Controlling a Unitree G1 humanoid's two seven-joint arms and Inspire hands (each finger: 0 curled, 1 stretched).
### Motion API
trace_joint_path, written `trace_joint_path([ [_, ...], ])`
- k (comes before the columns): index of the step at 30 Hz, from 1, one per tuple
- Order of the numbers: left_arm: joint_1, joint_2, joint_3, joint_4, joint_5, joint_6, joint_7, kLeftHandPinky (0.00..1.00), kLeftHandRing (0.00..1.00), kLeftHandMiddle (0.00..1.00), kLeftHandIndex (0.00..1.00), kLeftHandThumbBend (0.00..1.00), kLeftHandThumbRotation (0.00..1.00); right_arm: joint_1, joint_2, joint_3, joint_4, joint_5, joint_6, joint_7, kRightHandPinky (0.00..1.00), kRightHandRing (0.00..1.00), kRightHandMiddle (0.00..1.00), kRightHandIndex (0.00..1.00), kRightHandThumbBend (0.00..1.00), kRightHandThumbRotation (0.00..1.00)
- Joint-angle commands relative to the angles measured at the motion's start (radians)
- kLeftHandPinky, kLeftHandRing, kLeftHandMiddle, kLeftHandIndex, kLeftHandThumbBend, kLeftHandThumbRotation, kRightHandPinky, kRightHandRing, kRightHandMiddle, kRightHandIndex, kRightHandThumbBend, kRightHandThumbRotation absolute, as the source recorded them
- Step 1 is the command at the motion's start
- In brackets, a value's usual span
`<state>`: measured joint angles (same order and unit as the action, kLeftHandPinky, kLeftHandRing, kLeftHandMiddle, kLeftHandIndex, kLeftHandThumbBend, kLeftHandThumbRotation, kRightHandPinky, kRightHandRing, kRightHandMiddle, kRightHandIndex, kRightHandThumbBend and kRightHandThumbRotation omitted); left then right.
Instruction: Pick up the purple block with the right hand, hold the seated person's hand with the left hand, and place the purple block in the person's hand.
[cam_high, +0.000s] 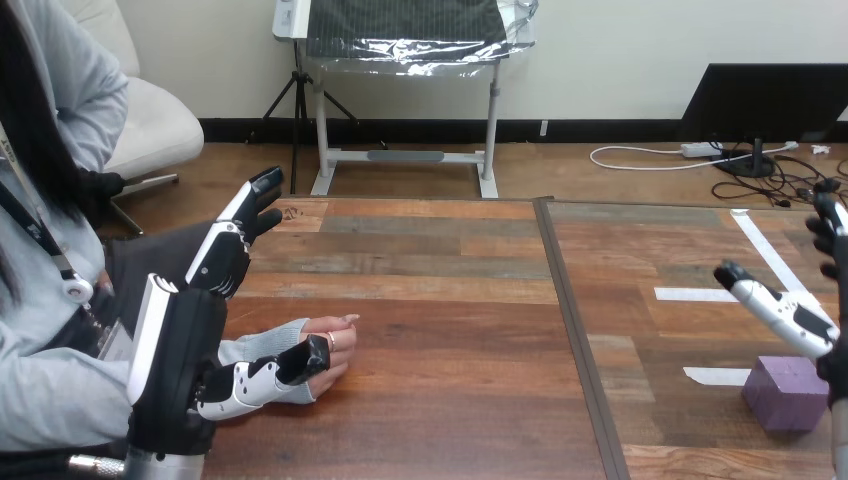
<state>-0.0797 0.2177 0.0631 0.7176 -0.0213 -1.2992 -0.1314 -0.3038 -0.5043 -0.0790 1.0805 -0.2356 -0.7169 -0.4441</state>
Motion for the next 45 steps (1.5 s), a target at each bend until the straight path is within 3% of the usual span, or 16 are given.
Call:
trace_joint_path([
  [1,-0.055,0.001,0.013,0.012,-0.006,-0.022,0.002,0.88,0.93,0.94,0.90,1.00,0.68,-0.021,0.011,-0.001,0.019,-0.009,0.012,-0.034,0.84,0.88,0.89,0.92,1.00,0.63],
  [13,-0.050,0.004,0.017,0.008,-0.009,-0.017,0.004,0.88,0.93,0.94,0.90,1.00,0.68,-0.002,0.029,0.006,0.076,-0.003,0.028,-0.028,0.83,0.87,0.88,0.93,1.00,0.58],
  [23,-0.044,0.010,0.006,0.000,-0.033,-0.017,-0.009,0.89,0.93,0.95,0.90,1.00,0.68,0.014,0.045,0.011,0.118,-0.001,0.084,-0.012,0.80,0.85,0.89,0.95,1.00,0.59],
  [35,-0.039,0.011,0.003,-0.004,-0.064,-0.016,-0.030,0.88,0.93,0.95,0.90,1.00,0.66,0.034,0.063,0.019,0.154,-0.005,0.143,0.003,0.69,0.79,0.88,0.96,1.00,0.60],
  [41,-0.035,0.008,0.010,-0.006,-0.063,-0.016,-0.032,0.88,0.92,0.94,0.90,1.00,0.66,0.047,0.075,0.026,0.164,-0.009,0.160,0.003,0.59,0.72,0.86,0.95,1.00,0.62],
  [45,-0.034,0.004,0.016,-0.008,-0.058,-0.016,-0.027,0.87,0.92,0.94,0.90,1.00,0.66,0.054,0.085,0.028,0.171,-0.008,0.173,0.004,0.51,0.63,0.79,0.95,1.00,0.63],
])
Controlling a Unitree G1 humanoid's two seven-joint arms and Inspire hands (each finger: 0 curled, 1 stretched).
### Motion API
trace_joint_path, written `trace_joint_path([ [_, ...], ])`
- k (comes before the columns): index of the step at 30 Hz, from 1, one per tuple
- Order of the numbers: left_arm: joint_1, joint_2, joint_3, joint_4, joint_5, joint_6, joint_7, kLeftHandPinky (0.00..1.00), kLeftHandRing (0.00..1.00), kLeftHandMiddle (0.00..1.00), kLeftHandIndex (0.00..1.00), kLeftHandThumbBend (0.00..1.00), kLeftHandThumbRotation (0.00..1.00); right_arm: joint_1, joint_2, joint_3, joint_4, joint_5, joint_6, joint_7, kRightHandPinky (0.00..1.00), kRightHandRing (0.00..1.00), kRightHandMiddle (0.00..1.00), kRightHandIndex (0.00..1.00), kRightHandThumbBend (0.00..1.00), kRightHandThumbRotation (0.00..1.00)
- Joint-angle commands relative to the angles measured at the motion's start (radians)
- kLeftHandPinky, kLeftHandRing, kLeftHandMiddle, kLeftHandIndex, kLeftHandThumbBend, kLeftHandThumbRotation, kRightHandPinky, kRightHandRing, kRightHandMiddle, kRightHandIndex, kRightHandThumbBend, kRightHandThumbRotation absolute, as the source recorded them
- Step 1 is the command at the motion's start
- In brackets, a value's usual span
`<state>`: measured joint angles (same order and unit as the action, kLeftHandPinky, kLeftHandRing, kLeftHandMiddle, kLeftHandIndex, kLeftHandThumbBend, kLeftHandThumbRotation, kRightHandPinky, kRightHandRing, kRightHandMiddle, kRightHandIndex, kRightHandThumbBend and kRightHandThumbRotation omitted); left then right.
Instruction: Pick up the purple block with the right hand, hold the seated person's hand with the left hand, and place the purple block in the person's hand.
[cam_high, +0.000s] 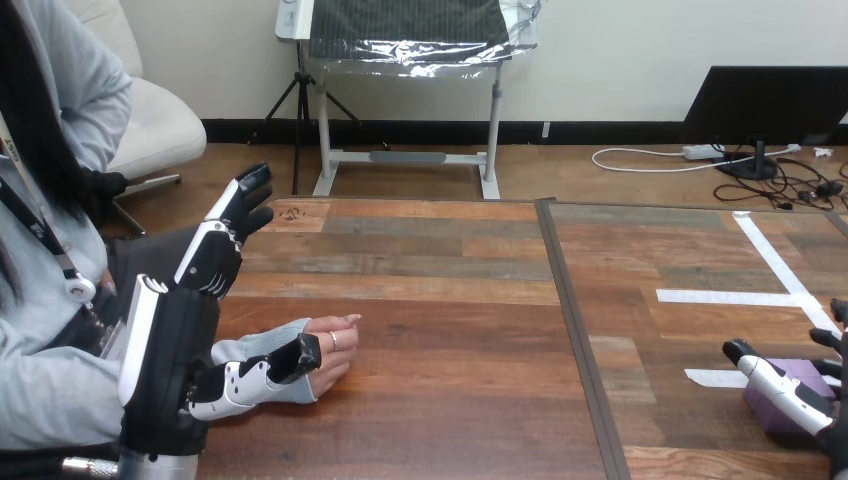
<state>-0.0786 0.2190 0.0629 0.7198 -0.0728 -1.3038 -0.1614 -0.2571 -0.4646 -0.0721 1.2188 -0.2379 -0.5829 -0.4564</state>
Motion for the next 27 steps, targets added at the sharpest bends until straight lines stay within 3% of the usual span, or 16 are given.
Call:
trace_joint_path([
  [1,-0.035,0.002,0.017,-0.010,-0.006,-0.012,0.003,0.87,0.92,0.94,0.90,1.00,0.66,0.008,0.046,0.021,0.033,-0.005,0.041,0.016,0.50,0.62,0.77,0.95,1.00,0.63],
  [8,-0.032,0.003,0.011,-0.013,-0.016,-0.009,-0.003,0.87,0.92,0.94,0.90,1.00,0.66,0.020,0.069,0.011,0.041,0.017,0.050,0.044,0.43,0.53,0.66,0.95,1.00,0.63],
  [17,-0.038,0.003,0.009,-0.006,-0.017,-0.018,-0.005,0.86,0.92,0.94,0.90,1.00,0.66,0.032,0.092,0.005,0.048,0.035,0.034,0.036,0.50,0.66,0.76,0.92,1.00,0.55],
  [26,-0.043,0.000,0.016,-0.001,-0.001,-0.022,0.000,0.86,0.92,0.94,0.90,1.00,0.66,0.033,0.115,-0.018,0.050,0.067,0.000,0.024,0.55,0.68,0.78,0.87,0.99,0.37],
  [27,-0.044,0.000,0.015,0.000,-0.003,-0.023,-0.001,0.87,0.92,0.94,0.90,1.00,0.67,0.032,0.117,-0.021,0.050,0.071,-0.003,0.025,0.58,0.69,0.78,0.85,0.97,0.32],
])
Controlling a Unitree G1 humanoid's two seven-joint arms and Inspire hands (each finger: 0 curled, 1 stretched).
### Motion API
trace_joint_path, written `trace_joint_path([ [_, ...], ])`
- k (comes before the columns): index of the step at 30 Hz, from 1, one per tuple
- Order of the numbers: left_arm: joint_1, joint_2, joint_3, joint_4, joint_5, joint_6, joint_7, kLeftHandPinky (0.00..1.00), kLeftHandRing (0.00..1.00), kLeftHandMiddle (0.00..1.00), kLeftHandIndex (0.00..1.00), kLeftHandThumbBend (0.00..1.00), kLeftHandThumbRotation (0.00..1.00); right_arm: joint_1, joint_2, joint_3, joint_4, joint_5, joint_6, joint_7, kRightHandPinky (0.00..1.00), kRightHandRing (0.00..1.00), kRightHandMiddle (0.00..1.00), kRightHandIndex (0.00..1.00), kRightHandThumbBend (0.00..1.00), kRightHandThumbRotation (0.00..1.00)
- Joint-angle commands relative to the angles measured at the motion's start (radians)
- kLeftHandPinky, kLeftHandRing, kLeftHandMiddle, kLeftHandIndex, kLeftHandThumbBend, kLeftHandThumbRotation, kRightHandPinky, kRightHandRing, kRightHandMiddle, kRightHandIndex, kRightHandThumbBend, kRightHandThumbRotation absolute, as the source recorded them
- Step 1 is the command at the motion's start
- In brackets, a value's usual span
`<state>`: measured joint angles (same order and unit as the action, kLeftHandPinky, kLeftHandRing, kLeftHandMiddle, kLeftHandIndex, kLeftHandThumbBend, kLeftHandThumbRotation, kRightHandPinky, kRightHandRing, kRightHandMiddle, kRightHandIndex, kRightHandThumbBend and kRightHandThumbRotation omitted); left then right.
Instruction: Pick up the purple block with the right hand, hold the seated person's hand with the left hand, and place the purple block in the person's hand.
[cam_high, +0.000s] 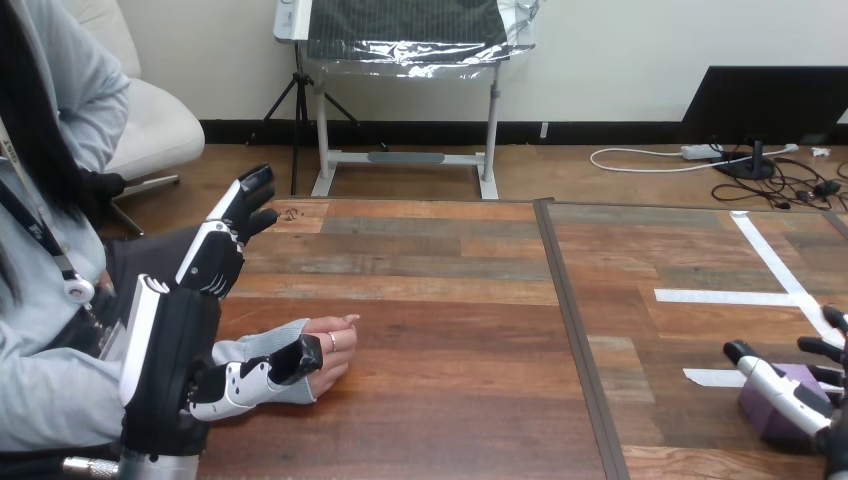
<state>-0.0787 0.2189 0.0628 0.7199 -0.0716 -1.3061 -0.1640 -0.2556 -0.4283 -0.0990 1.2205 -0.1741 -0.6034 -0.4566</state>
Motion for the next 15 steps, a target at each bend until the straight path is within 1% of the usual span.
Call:
trace_joint_path([
  [1,-0.045,0.000,0.014,0.001,-0.005,-0.022,0.001,0.87,0.92,0.94,0.90,1.00,0.67,0.030,0.083,0.003,0.048,0.011,0.015,0.026,0.59,0.70,0.78,0.84,0.97,0.30],
  [2,-0.045,0.000,0.013,0.002,-0.006,-0.022,0.000,0.87,0.92,0.94,0.90,1.00,0.67,0.027,0.088,-0.003,0.047,0.019,0.010,0.025,0.60,0.70,0.78,0.83,0.96,0.28],
  [4,-0.045,0.001,0.011,0.001,-0.007,-0.022,-0.001,0.87,0.92,0.94,0.90,1.00,0.67,0.025,0.093,-0.008,0.046,0.029,0.004,0.023,0.60,0.70,0.76,0.81,0.95,0.21],
  [5,-0.046,0.001,0.011,0.002,-0.008,-0.022,-0.002,0.87,0.92,0.94,0.90,1.00,0.67,0.022,0.097,-0.010,0.045,0.031,-0.002,0.010,0.61,0.69,0.75,0.80,0.94,0.19],
  [7,-0.047,0.001,0.010,0.003,-0.009,-0.023,-0.003,0.87,0.92,0.94,0.90,1.00,0.67,0.019,0.102,-0.011,0.043,0.030,-0.009,-0.005,0.59,0.67,0.71,0.77,0.93,0.12],
  [9,-0.049,-0.001,0.011,0.007,-0.006,-0.025,-0.001,0.87,0.92,0.94,0.90,1.00,0.67,0.011,0.109,-0.019,0.041,0.038,-0.005,-0.007,0.58,0.64,0.68,0.73,0.93,0.06],
  [13,-0.053,-0.002,0.007,0.011,-0.012,-0.028,-0.004,0.87,0.92,0.94,0.90,1.00,0.67,0.003,0.114,-0.021,0.038,0.040,-0.006,-0.013,0.56,0.61,0.64,0.69,0.92,0.02],
  [15,-0.054,-0.003,0.008,0.012,-0.011,-0.029,-0.003,0.87,0.92,0.94,0.90,1.00,0.67,-0.002,0.116,-0.015,0.036,0.033,-0.002,-0.026,0.54,0.60,0.63,0.68,0.91,0.02],
])
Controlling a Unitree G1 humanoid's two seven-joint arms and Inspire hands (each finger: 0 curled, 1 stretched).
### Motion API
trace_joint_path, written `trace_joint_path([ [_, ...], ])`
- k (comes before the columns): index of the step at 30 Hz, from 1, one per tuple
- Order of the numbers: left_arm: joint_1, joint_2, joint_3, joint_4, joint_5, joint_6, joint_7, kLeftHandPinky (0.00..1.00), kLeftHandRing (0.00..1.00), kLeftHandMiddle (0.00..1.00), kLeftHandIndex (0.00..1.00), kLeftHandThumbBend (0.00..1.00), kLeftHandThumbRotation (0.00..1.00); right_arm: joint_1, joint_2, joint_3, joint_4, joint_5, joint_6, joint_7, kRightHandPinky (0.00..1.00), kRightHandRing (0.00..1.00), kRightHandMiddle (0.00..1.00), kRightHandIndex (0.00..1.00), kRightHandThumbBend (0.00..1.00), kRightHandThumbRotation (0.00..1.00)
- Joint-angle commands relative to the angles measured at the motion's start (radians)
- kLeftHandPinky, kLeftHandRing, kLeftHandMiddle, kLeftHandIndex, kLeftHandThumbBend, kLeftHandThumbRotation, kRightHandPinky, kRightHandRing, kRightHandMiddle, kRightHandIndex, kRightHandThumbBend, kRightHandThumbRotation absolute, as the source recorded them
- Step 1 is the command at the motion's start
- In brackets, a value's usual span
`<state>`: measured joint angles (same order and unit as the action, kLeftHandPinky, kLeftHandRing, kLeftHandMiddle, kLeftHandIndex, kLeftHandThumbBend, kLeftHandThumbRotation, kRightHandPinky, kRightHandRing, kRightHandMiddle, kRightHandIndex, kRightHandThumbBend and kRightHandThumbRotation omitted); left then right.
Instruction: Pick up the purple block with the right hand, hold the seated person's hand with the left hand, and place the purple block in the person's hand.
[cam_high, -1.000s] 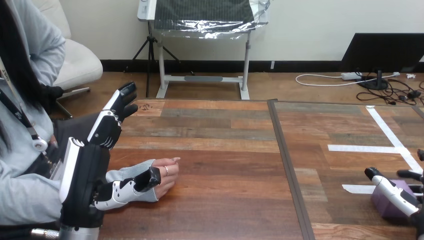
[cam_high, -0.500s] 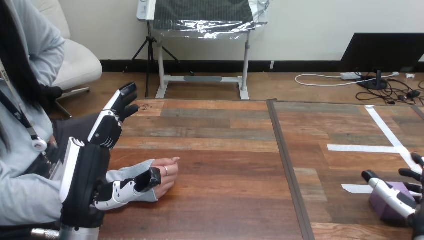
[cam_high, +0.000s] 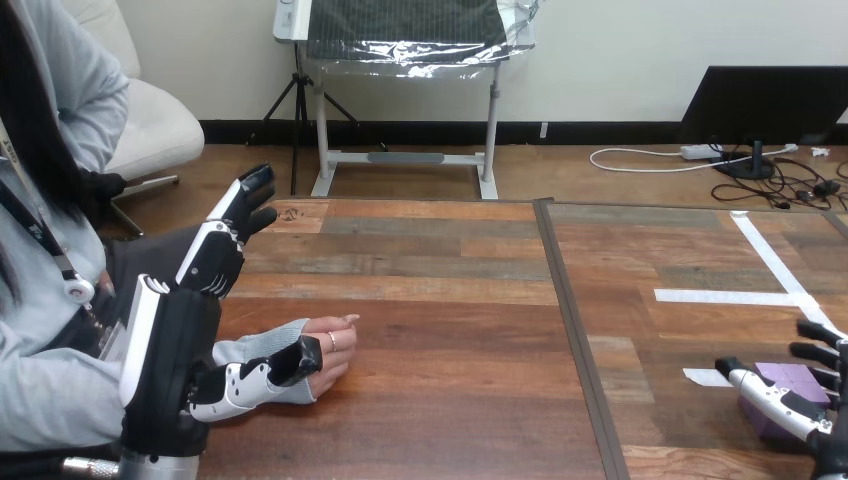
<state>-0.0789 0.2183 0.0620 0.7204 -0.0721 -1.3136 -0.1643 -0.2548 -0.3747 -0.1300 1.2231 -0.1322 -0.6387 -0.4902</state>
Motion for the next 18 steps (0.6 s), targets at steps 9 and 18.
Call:
trace_joint_path([
  [9,-0.060,-0.007,0.015,0.014,0.002,-0.025,0.005,0.88,0.93,0.94,0.90,1.00,0.67,-0.022,0.069,0.031,0.023,-0.033,0.031,-0.037,0.49,0.54,0.57,0.61,0.88,0.00],
  [18,-0.061,-0.011,0.016,0.006,0.006,-0.023,0.009,0.88,0.93,0.94,0.89,1.00,0.68,-0.044,0.077,0.037,0.008,-0.045,0.020,-0.058,0.42,0.46,0.50,0.54,0.86,0.00],
])
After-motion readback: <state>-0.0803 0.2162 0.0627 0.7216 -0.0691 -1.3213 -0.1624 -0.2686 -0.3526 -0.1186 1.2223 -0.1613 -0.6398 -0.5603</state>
